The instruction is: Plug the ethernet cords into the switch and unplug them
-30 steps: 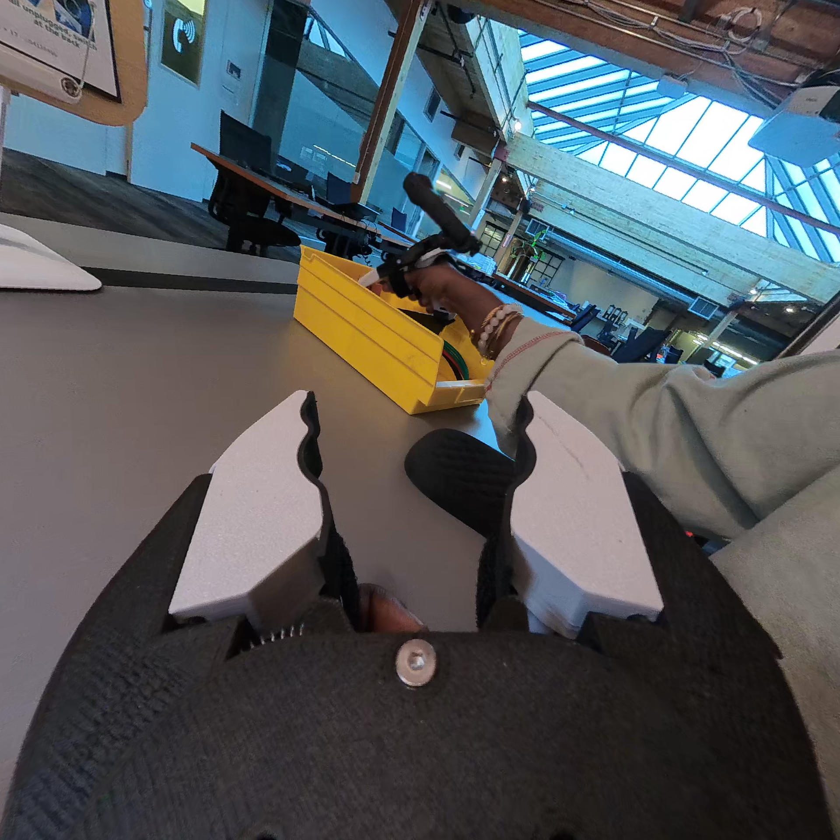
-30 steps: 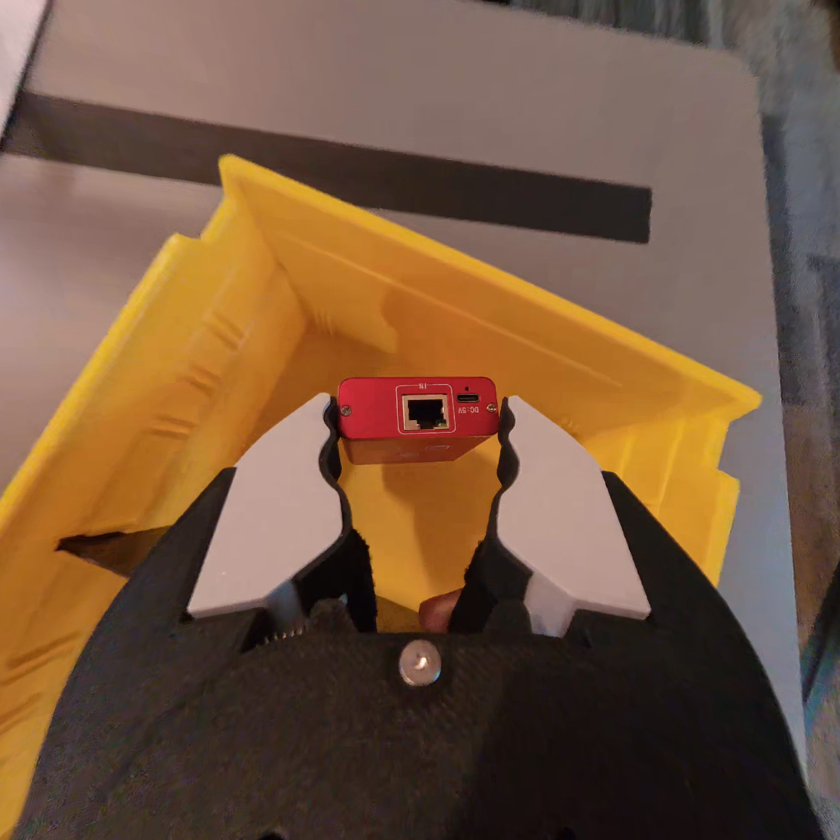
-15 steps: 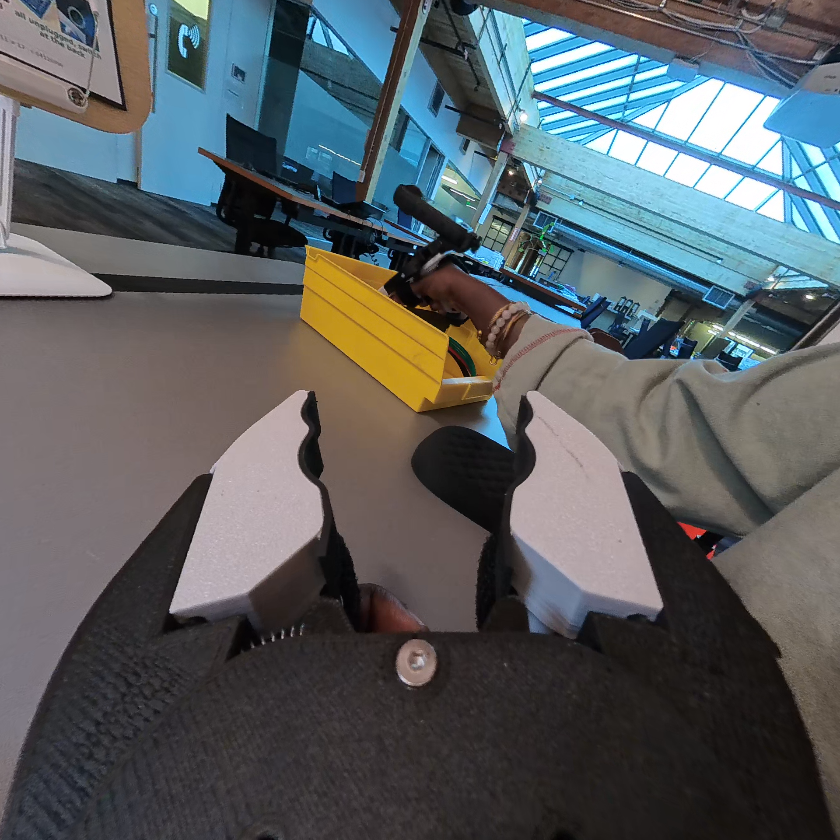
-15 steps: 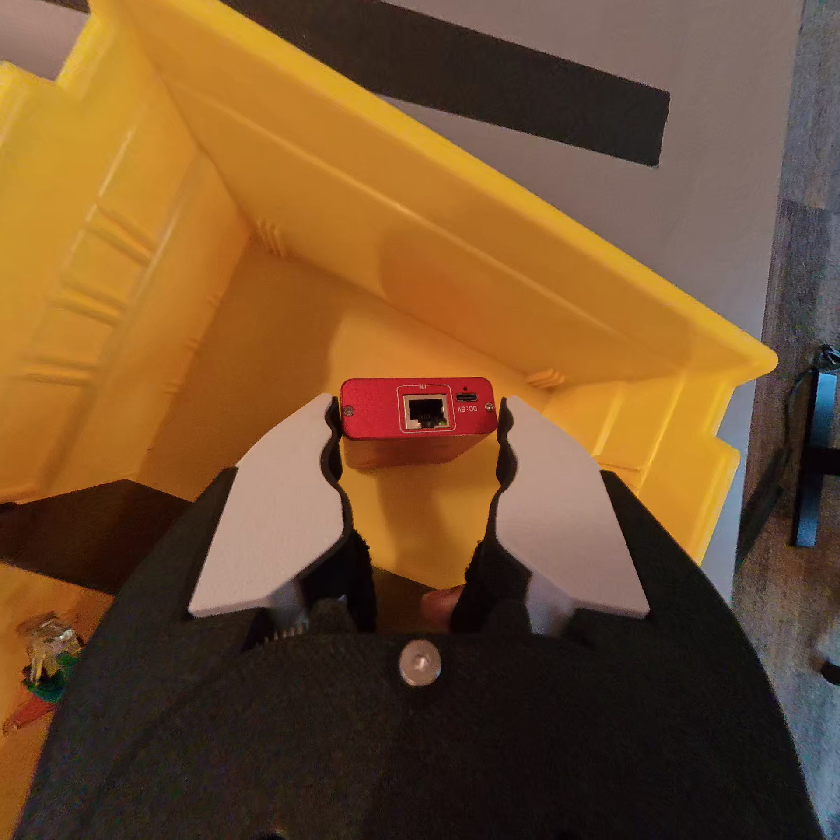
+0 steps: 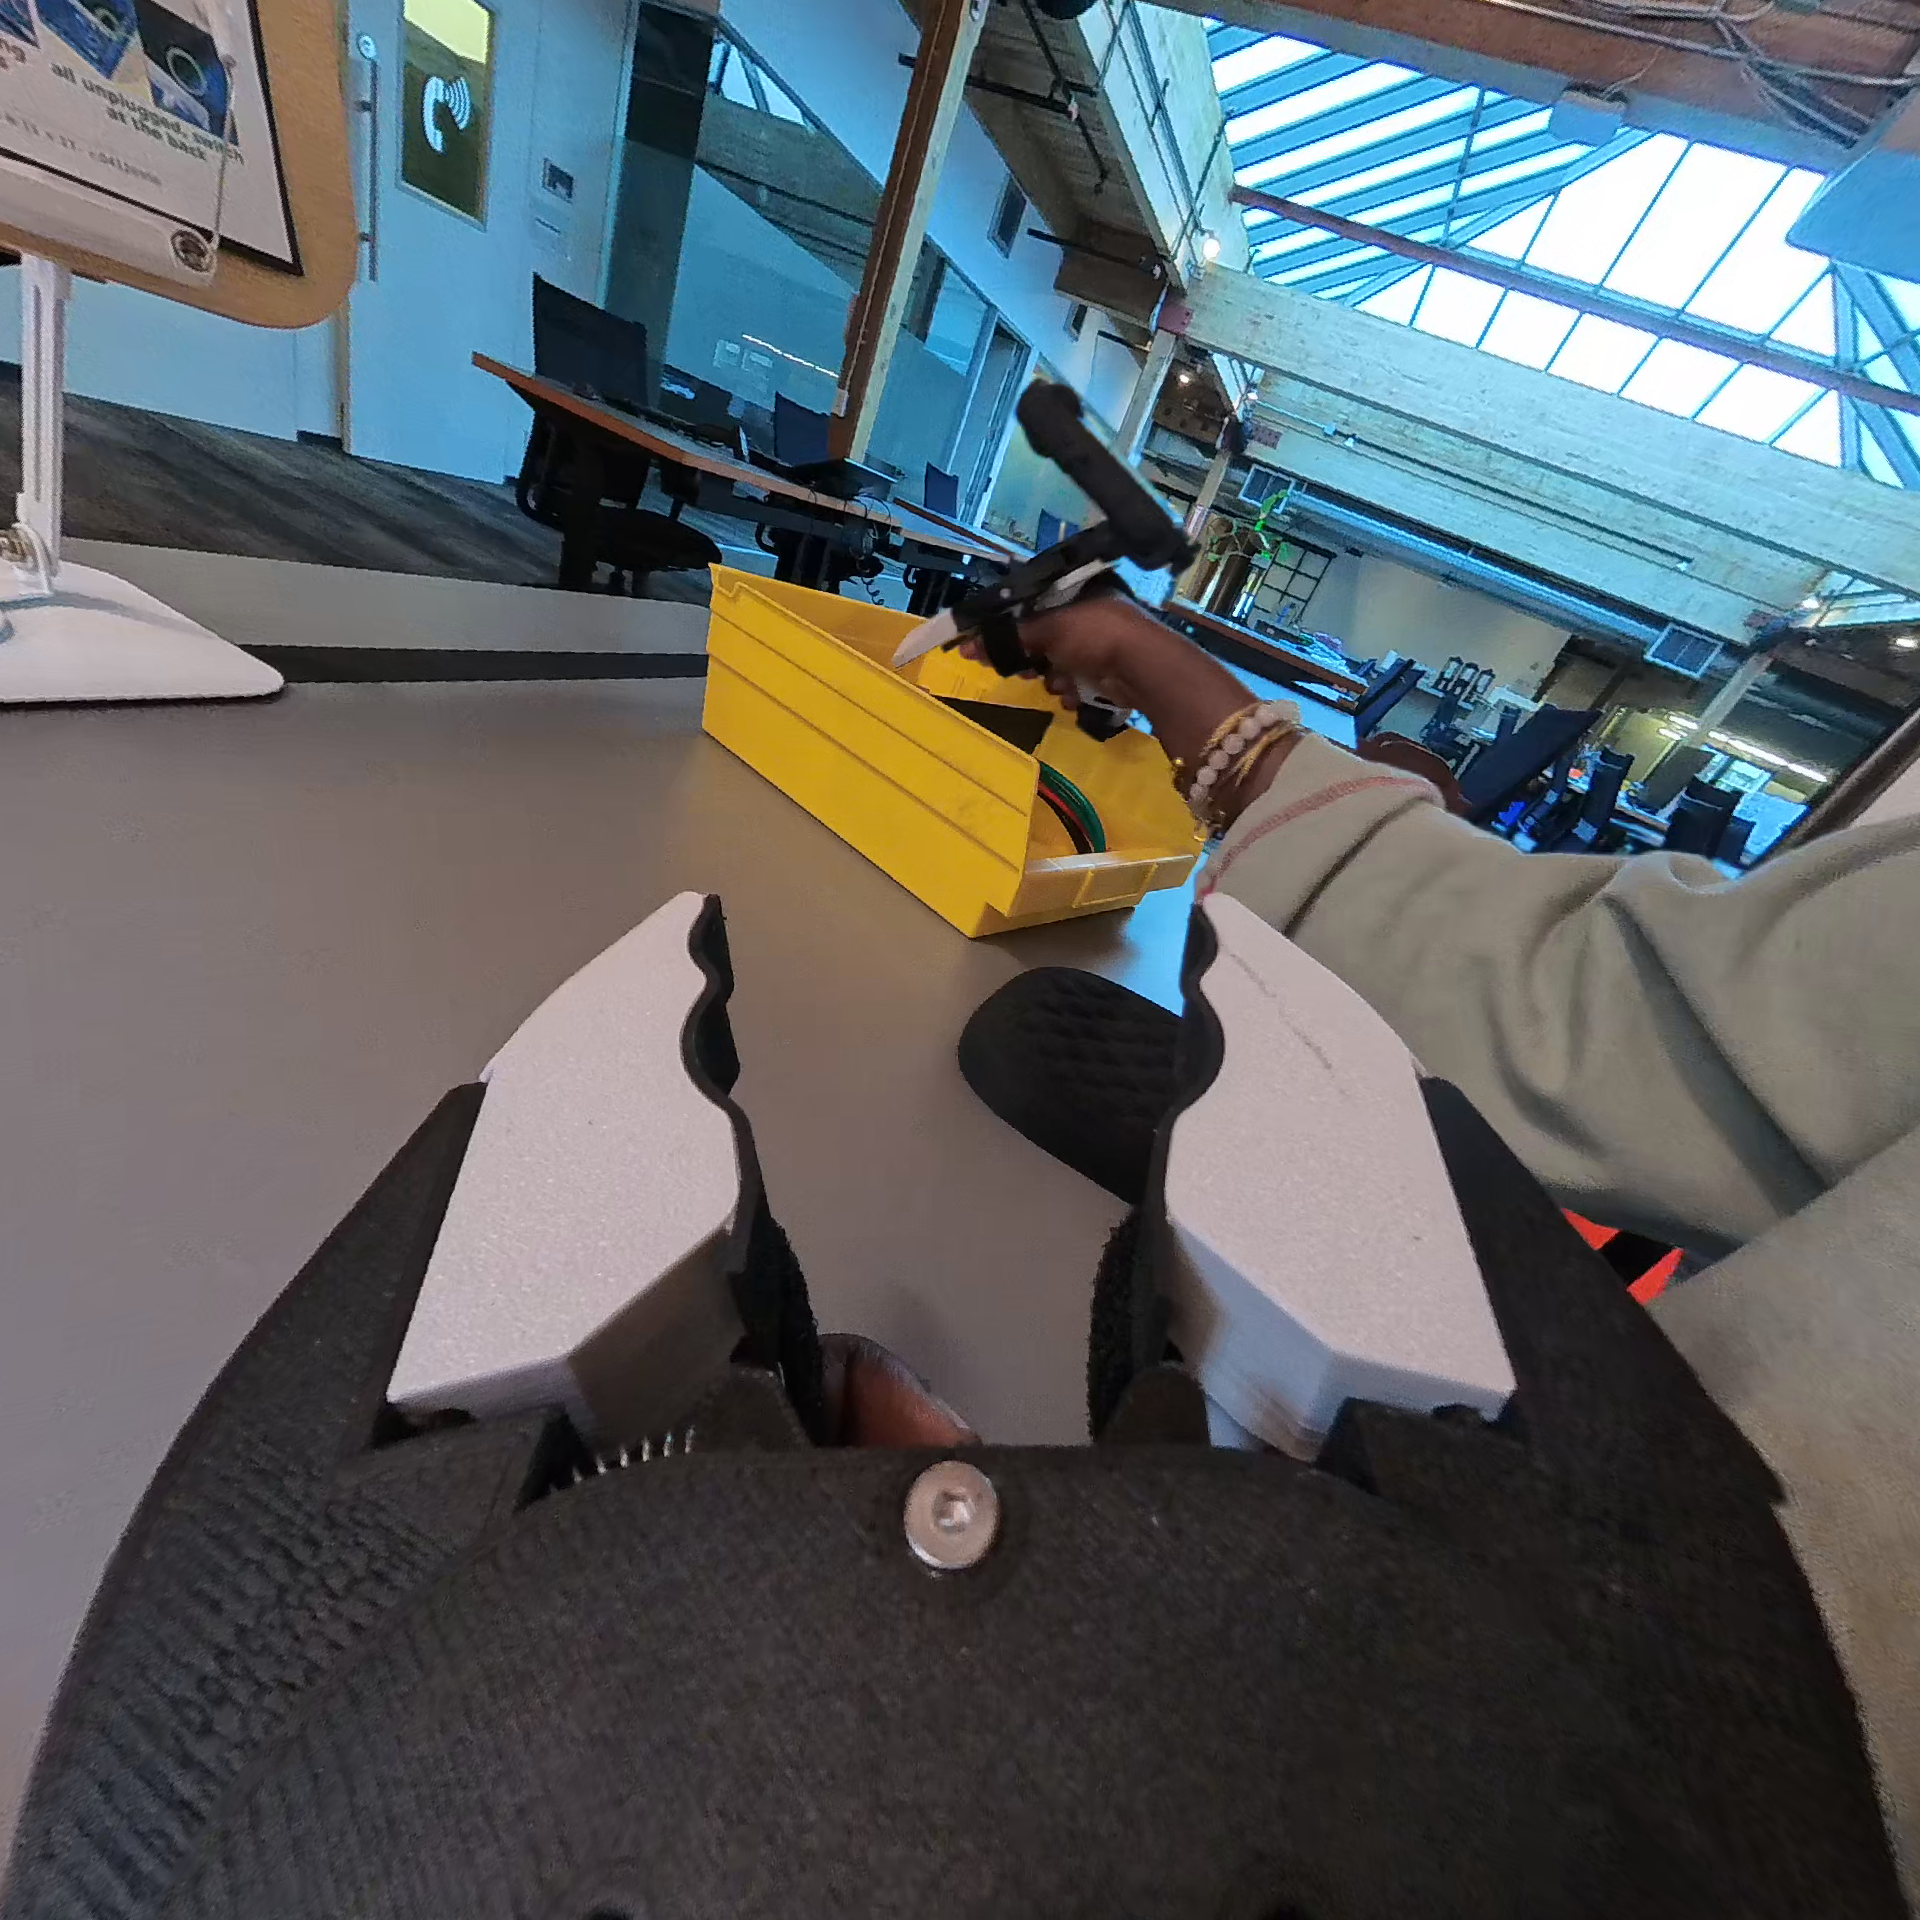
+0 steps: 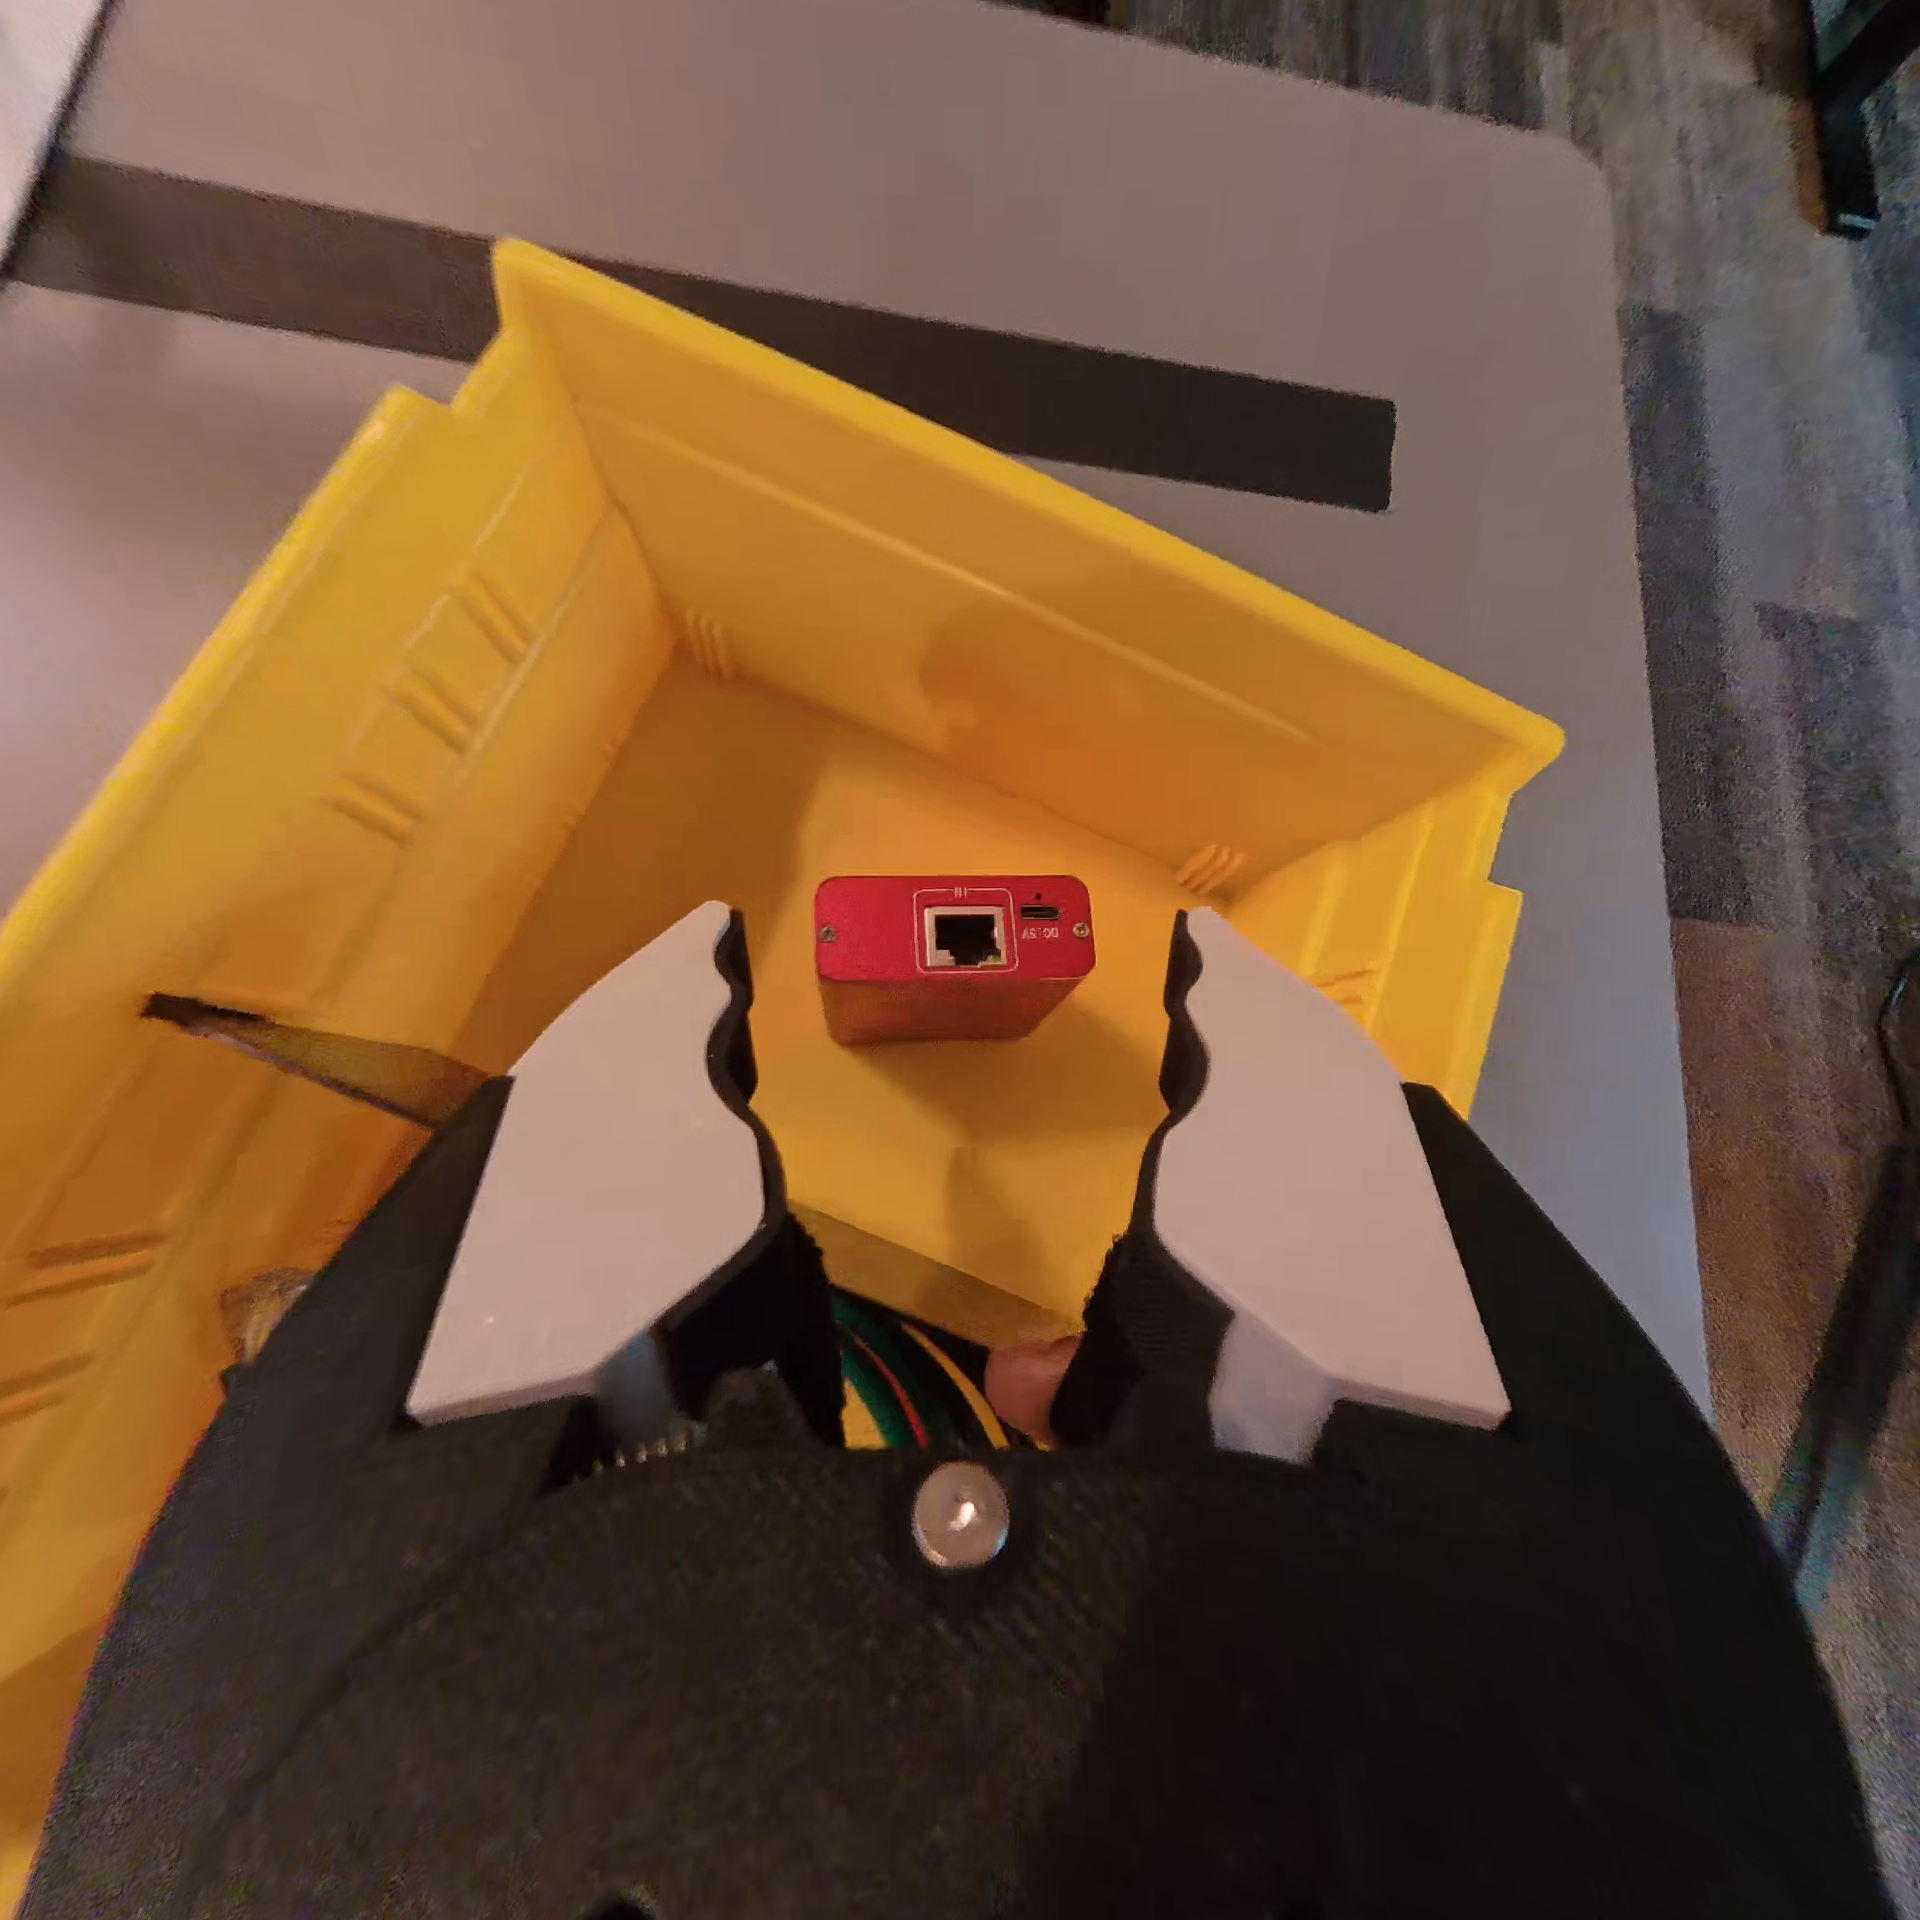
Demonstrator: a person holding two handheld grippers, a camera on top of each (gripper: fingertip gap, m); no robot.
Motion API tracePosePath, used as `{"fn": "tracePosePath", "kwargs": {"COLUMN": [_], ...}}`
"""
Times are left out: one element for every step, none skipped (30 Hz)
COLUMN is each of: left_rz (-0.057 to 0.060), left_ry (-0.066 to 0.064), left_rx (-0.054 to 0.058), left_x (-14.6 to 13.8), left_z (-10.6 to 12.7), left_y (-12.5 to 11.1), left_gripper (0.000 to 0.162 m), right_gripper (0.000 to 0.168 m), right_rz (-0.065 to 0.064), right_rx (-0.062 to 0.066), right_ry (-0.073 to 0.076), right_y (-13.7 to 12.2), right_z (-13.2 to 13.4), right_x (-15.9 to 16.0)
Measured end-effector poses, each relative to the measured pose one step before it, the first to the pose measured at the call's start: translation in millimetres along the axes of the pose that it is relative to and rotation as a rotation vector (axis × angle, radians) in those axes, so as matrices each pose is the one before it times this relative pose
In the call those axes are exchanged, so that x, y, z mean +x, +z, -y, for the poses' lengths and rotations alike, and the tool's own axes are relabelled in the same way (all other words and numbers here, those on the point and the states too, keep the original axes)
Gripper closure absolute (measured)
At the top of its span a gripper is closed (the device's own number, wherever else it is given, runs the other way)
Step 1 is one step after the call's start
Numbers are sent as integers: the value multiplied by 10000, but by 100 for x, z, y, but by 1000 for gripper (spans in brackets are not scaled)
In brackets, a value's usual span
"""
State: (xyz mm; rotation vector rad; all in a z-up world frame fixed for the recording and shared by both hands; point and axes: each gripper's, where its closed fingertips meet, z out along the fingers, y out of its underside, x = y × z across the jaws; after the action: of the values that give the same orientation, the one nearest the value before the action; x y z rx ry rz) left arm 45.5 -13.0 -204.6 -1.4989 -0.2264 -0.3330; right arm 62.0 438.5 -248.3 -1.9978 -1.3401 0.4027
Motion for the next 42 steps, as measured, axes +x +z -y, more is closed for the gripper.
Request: {"fn": "tracePosePath", "kwargs": {"left_rz": [67, 99, 148, 227, 342, 424, 595, 815, 997, 1096, 981, 844, 765, 635, 463, 234, 76, 9, 80, 132, 192, 100, 5, 50, 109, 55, -53, -13, -41, -32, -11, 1, 6, -5, -13, -20, -13, 2, 27, 51, 99, 114], "left_ry": [86, 144, 216, 328, 422, 486, 547, 611, 645, 617, 544, 439, 302, 187, 148, 126, 50, 11, 51, 173, 135, 55, 40, 64, 170, 294, 211, 48, 37, 28, -6, -30, -28, -48, -91, -125, -163, -142, -82, -28, -28, -4], "left_rx": [38, 57, 63, 67, 118, 177, 257, 295, 281, 137, -45, -186, -286, -331, -423, -555, -651, -589, -424, -278, -241, -149, -8, 34, 27, 65, 18, -42, -56, -72, -87, -71, -9, 37, 51, 53, 22, -2, 4, 10, 16, 27], "left_x": [-38, -39, -42, -73, -124, -191, -441, -861, -1295, -1679, -1743, -1708, -1711, -1601, -1400, -1039, -731, -566, -629, -649, -628, -382, -133, -92, -108, -7, 127, 23, 50, 30, 6, 7, -12, -11, -23, -35, -58, -72, -82, -63, -68, -62], "left_z": [77, 119, 180, 281, 510, 773, 1021, 1159, 1142, 814, 416, 34, -312, -622, -982, -1331, -1539, -1500, -1302, -1132, -961, -632, -285, -119, -43, 92, 43, -51, -48, -40, -49, -46, 7, 25, 33, 52, 19, -6, -2, 1, 0, 8], "left_y": [-34, -56, -96, -199, -347, -500, -627, -708, -724, -685, -559, -429, -289, -155, 2, 81, 86, 47, 5, 50, 100, 104, 108, 154, 166, 111, 91, 75, 39, 29, 39, 63, 50, 38, 21, 0, -4, 20, 25, 19, 18, 7], "left_gripper": [79, 79, 79, 79, 79, 79, 78, 75, 73, 72, 72, 71, 71, 71, 72, 73, 77, 80, 86, 94, 98, 103, 111, 117, 120, 125, 125, 125, 125, 125, 126, 126, 126, 126, 127, 127, 129, 130, 132, 132, 133, 134], "right_gripper": [90, 88, 85, 81, 74, 69, 65, 61, 58, 55, 53, 54, 58, 64, 70, 74, 79, 88, 104, 122, 132, 139, 139, 139, 139, 139, 139, 139, 139, 139, 138, 138, 138, 139, 139, 139, 139, 139, 139, 139, 139, 139], "right_rz": [-32, 37, 214, 379, 457, 440, 429, 373, 293, 212, 36, -173, -197, -155, -244, -291, -178, -37, 146, 188, -188, -17, -19, -57, -52, 15, 92, 130, 136, 144, 167, 189, 199, 196, 192, 183, 170, 162, 161, 164, 163, 153], "right_rx": [271, 365, 440, 486, 478, 462, 479, 382, 225, 117, 1, 8, 93, 74, -151, -386, -459, -392, -230, -101, -43, -74, -100, -121, -102, -61, -18, 20, 36, 54, 54, 44, 29, 38, 58, 63, 60, 57, 53, 59, 62, 64], "right_ry": [6, 12, 47, 11, -70, -151, -210, -185, -128, -132, -187, -175, -126, -129, -201, -249, -228, -112, -15, -11, -61, -157, -77, -179, -260, -199, -88, -67, -79, -94, -86, -108, -119, -107, -114, -121, -143, -164, -140, -138, -140, -140], "right_y": [-657, -799, -939, -1024, -1073, -1063, -992, -848, -678, -502, -379, -282, -159, -3, 178, 342, 419, 436, 382, 342, 226, 136, 121, 107, 103, 84, 88, 71, 84, 104, 123, 131, 141, 175, 195, 215, 245, 257, 287, 308, 334, 361], "right_z": [265, 383, 427, 448, 359, 245, 115, -148, -444, -666, -850, -798, -609, -589, -805, -997, -934, -719, -401, -184, -55, -16, 60, 86, 109, 165, 225, 274, 308, 352, 389, 416, 440, 472, 518, 536, 560, 574, 594, 613, 639, 661], "right_x": [-159, -426, -896, -1368, -1727, -1912, -2070, -2092, -2010, -1854, -1491, -1078, -954, -897, -559, -276, -226, -226, -351, -338, 259, 2, -65, -95, -195, -319, -433, -546, -613, -690, -750, -815, -861, -901, -941, -968, -986, -978, -980, -974, -977, -960]}}
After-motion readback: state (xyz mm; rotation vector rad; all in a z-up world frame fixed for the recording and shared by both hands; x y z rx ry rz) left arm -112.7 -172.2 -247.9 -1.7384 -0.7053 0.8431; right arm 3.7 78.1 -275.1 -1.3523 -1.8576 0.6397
